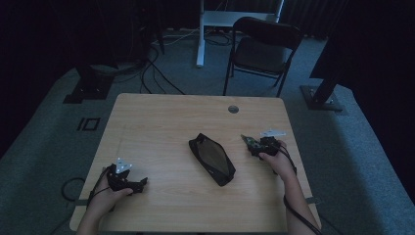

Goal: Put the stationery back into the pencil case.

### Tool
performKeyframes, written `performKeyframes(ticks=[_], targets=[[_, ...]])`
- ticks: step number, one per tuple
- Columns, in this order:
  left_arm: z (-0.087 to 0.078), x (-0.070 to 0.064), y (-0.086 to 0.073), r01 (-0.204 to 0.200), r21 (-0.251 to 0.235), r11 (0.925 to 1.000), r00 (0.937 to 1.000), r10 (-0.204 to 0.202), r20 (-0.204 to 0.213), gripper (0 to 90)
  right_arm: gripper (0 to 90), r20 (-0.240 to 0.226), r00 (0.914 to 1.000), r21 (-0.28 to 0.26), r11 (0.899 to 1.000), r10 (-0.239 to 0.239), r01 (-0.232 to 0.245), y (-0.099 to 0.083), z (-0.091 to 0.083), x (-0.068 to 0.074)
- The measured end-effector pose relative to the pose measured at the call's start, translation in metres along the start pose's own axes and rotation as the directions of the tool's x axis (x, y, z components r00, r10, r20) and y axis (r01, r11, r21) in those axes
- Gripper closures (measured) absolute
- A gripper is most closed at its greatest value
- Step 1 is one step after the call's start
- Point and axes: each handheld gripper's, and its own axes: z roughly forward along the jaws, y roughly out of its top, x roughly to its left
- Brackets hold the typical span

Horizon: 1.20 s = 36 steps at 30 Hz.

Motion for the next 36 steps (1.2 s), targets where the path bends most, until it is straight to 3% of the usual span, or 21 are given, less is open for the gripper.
performKeyframes(ticks=[2,6,19,36], targets=[[0.000,0.000,0.000,0.000,0.000,1.0000,1.0000,0.000,0.000,0.2,29.1,-0.009,0.9999,0.000,1.000,-0.007,0.007,0.000,0.000,0.000],[0.000,0.000,0.000,0.000,-0.001,1.0000,1.0000,0.000,0.000,0.1,40.7,-0.018,0.9997,-0.010,1.000,-0.016,0.016,-0.001,-0.002,0.004],[0.000,0.000,0.000,0.002,0.000,1.0000,1.0000,-0.002,-0.001,0.2,41.4,-0.014,0.9999,-0.012,1.000,0.009,-0.009,-0.001,-0.008,0.013],[0.001,0.000,0.001,0.000,0.000,1.0000,1.0000,0.000,-0.001,0.1,41.5,0.069,0.9945,-0.079,0.994,0.079,-0.073,0.023,-0.056,0.017]])
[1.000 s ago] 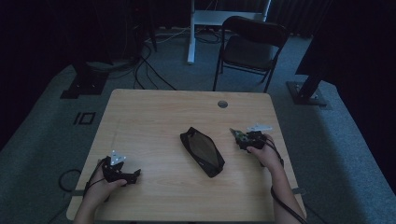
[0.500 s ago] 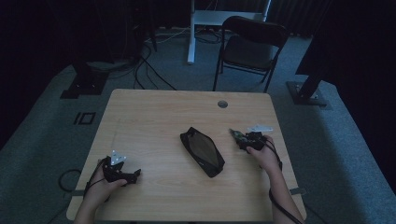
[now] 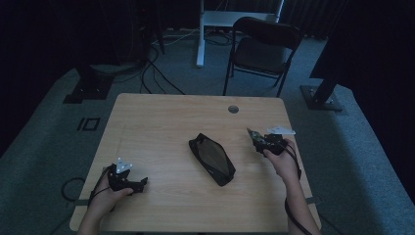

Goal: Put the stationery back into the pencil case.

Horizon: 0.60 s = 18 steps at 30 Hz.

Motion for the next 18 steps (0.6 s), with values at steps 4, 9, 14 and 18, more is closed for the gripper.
performKeyframes(ticks=[4,9,14,18], targets=[[0.000,0.000,0.000,0.000,0.000,1.0000,1.0000,0.000,0.001,0.2,41.4,0.023,0.9997,-0.011,1.000,0.007,-0.007,0.006,-0.012,0.006],[0.000,0.000,0.000,0.001,-0.001,1.0000,1.0000,-0.001,0.000,0.1,41.5,0.039,0.9992,-0.026,1.000,0.012,-0.011,0.015,-0.025,0.016],[0.000,0.000,0.000,0.002,-0.002,1.0000,1.0000,-0.002,0.001,0.1,41.4,0.026,0.9996,-0.053,0.999,0.007,-0.006,0.023,-0.038,0.031],[0.000,0.000,0.000,0.002,-0.001,1.0000,1.0000,-0.002,0.000,0.1,41.4,0.020,0.9997,-0.064,0.998,0.013,-0.012,0.029,-0.046,0.041]])
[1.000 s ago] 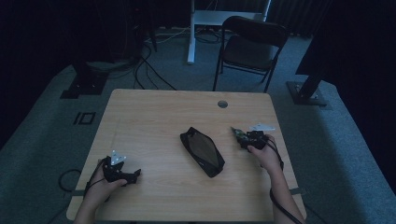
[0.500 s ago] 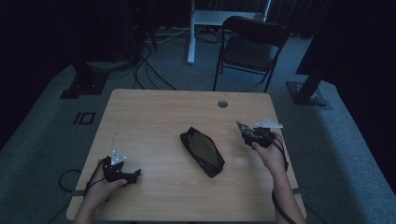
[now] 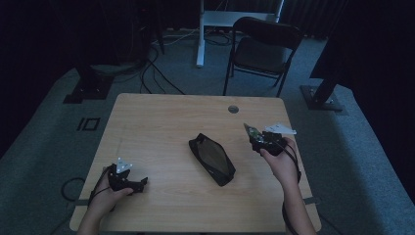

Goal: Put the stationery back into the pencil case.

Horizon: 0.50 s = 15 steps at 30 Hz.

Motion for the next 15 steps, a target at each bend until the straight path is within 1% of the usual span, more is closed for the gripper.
performKeyframes(ticks=[6,7,10,15], targets=[[0.000,0.000,0.000,0.002,-0.002,1.0000,1.0000,-0.002,0.000,0.1,41.4,-0.022,0.9997,-0.015,1.000,-0.012,0.012,0.005,-0.007,0.016],[0.000,0.000,0.000,0.002,-0.002,1.0000,1.0000,-0.002,0.000,0.1,41.4,-0.022,0.9997,-0.015,1.000,-0.012,0.012,0.005,-0.007,0.016],[0.000,0.000,0.000,0.001,-0.001,1.0000,1.0000,-0.001,0.000,0.1,41.4,-0.048,0.9988,-0.031,1.000,-0.004,0.003,0.007,-0.009,0.027],[0.000,0.000,0.000,0.001,-0.001,1.0000,1.0000,-0.001,0.000,0.1,41.4,-0.077,0.9969,-0.047,0.999,-0.013,0.009,0.009,-0.009,0.041]])
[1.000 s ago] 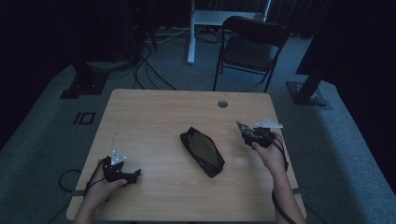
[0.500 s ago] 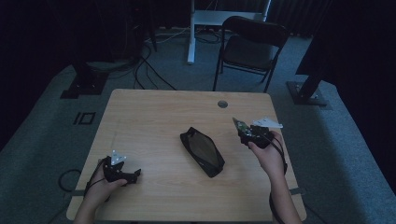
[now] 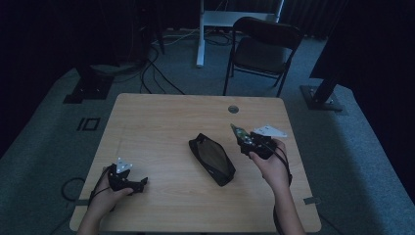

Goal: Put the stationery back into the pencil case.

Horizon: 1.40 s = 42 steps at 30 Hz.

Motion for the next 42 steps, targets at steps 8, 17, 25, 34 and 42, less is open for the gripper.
performKeyframes(ticks=[8,17,25,34,42], targets=[[0.000,0.000,0.000,-0.001,0.000,1.0000,1.0000,0.001,0.000,0.1,41.4,-0.052,0.9986,-0.015,1.000,0.011,-0.012,0.003,0.003,0.026],[0.000,0.000,0.000,-0.001,-0.001,1.0000,1.0000,0.001,-0.001,0.1,41.4,-0.097,0.9946,-0.004,0.999,0.036,-0.037,-0.001,0.013,0.058],[0.000,0.000,0.000,-0.001,-0.002,1.0000,1.0000,0.001,-0.001,0.1,41.4,-0.077,0.9957,0.000,0.999,0.051,-0.051,-0.006,0.022,0.078],[0.000,0.000,0.000,-0.001,-0.002,1.0000,1.0000,0.001,-0.001,0.1,41.4,-0.076,0.9939,0.024,0.997,0.080,-0.078,-0.020,0.036,0.093],[0.000,0.000,0.000,0.000,-0.002,1.0000,1.0000,0.000,0.000,0.1,41.4,-0.066,0.9918,0.036,0.994,0.109,-0.107,-0.028,0.046,0.096]])
